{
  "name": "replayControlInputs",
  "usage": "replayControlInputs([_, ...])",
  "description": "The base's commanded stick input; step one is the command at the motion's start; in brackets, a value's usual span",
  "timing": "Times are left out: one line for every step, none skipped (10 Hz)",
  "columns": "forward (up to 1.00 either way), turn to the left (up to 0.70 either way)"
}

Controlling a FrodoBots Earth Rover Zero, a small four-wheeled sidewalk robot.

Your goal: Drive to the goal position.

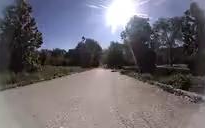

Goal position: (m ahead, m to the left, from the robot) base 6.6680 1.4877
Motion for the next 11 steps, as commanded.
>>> replayControlInputs([1.00, 0.05])
replayControlInputs([1.00, 0.05])
replayControlInputs([1.00, 0.05])
replayControlInputs([1.00, 0.05])
replayControlInputs([1.00, 0.05])
replayControlInputs([1.00, 0.05])
replayControlInputs([1.00, 0.05])
replayControlInputs([1.00, 0.05])
replayControlInputs([1.00, 0.05])
replayControlInputs([1.00, 0.05])
replayControlInputs([1.00, 0.05])
